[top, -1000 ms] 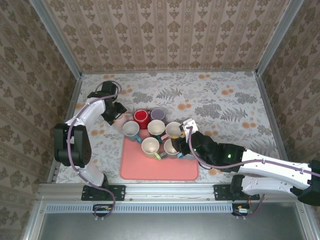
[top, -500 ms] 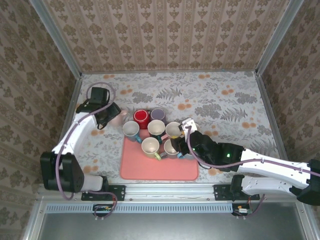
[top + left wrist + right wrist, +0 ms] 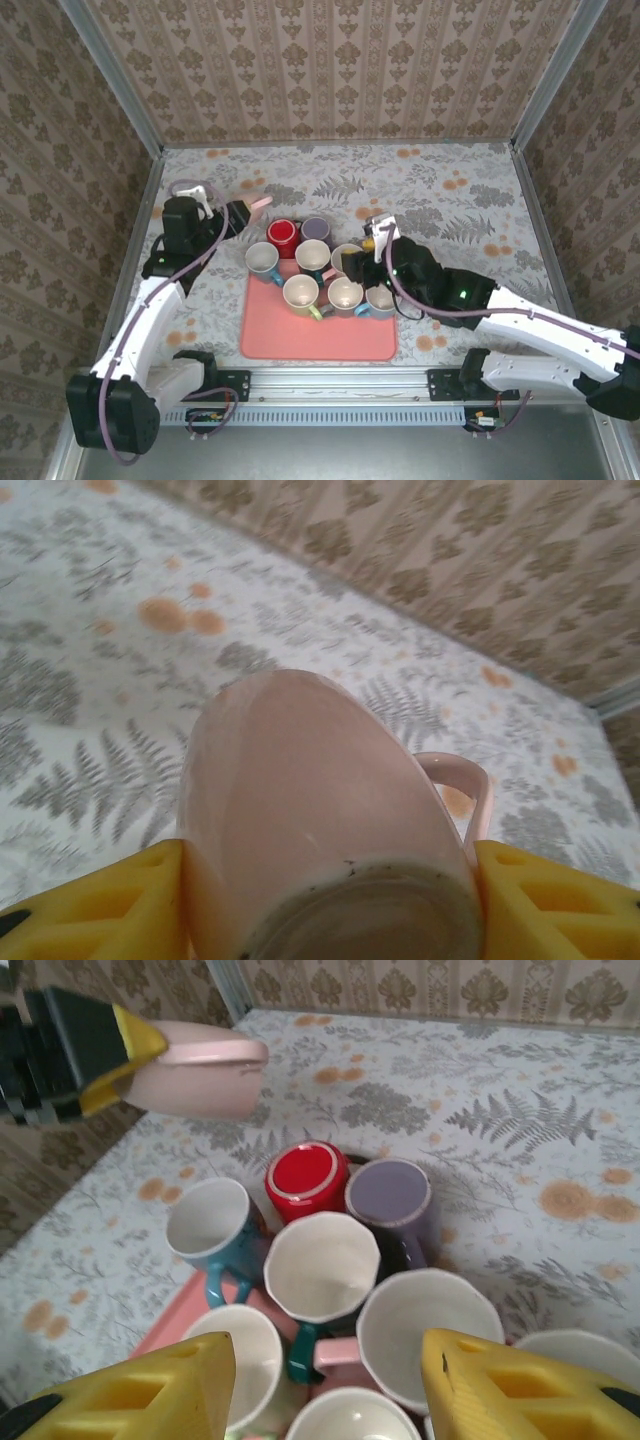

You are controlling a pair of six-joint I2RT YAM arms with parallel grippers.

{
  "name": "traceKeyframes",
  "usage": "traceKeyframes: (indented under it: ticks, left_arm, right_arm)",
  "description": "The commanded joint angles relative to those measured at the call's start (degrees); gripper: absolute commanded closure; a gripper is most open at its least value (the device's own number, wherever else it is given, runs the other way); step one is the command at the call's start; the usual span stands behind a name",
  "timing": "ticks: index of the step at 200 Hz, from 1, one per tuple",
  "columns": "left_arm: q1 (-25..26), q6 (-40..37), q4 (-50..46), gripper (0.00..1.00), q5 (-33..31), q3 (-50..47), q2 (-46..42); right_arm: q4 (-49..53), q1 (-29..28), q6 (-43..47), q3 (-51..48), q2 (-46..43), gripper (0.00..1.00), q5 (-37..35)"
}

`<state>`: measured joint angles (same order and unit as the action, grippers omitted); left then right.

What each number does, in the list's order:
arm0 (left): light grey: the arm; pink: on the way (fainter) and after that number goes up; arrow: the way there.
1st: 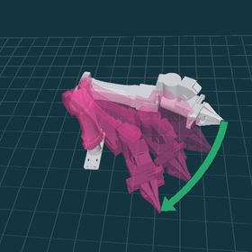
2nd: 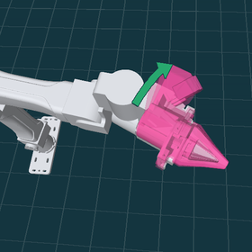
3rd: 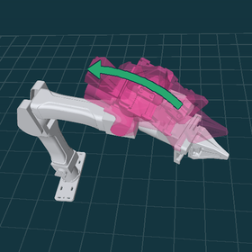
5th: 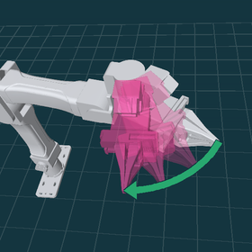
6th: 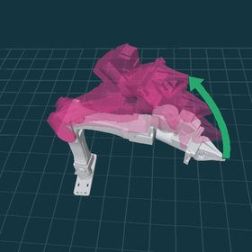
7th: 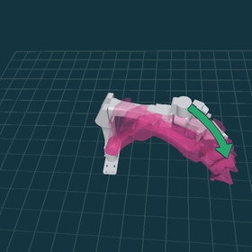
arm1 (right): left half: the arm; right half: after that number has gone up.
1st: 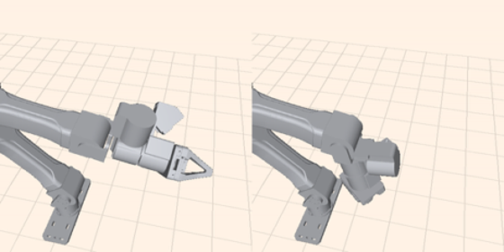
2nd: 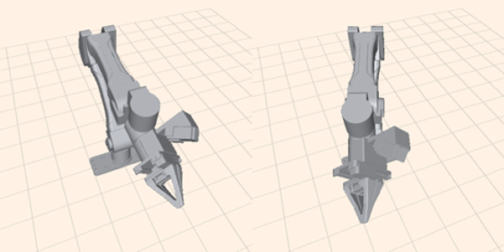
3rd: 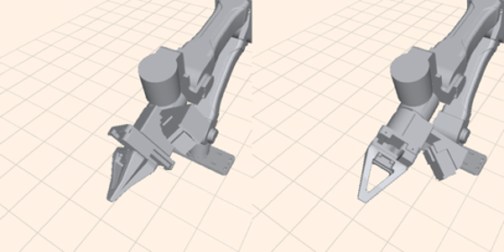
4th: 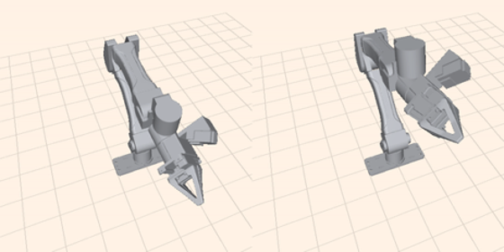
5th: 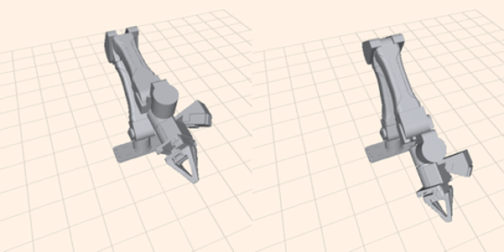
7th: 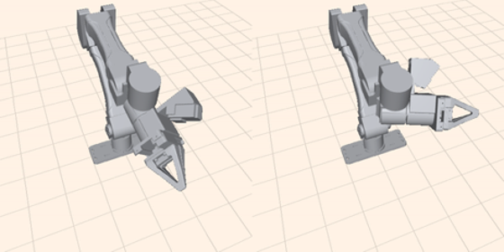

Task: Turn the mug right side up

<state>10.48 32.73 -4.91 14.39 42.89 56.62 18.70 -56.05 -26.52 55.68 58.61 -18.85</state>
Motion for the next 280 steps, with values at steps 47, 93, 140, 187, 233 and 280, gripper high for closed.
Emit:
traceKeyframes:
  ticks: [47,93,140,187,233,280]
  left_arm:
    - [6.5,-7.97,30.6,0.7,9.42,-6.64,-10.32]
    - [9.55,-10.01,39.96,0.71,10.23,-10.94,-12.76]
    - [10.28,-10.27,42.98,0.73,11.27,-12.48,-13.79]
    - [10.34,-10.58,42.7,0.75,11.44,-13.19,-15.22]
    - [10.44,-11.39,42.53,0.76,11.39,-13.98,-15.9]
    - [10.91,-12.73,39.45,0.67,9.43,-13.33,-15.9]
  right_arm:
    - [-8.57,9.4,-26.53,10.74,8.63,0.44,27.96]
    - [-21.89,10.48,-40.66,12.08,14.39,0.43,34.05]
    - [-30.33,10.96,-48.68,14.73,20.75,0.43,34.9]
    - [-30.2,12.1,-49.27,15.69,24.74,0.44,33.79]
    - [-34.21,13.77,-53.34,16.3,27.68,0.57,34.97]
    - [-38.56,14.22,-56.71,16.54,28.94,0.89,37.06]
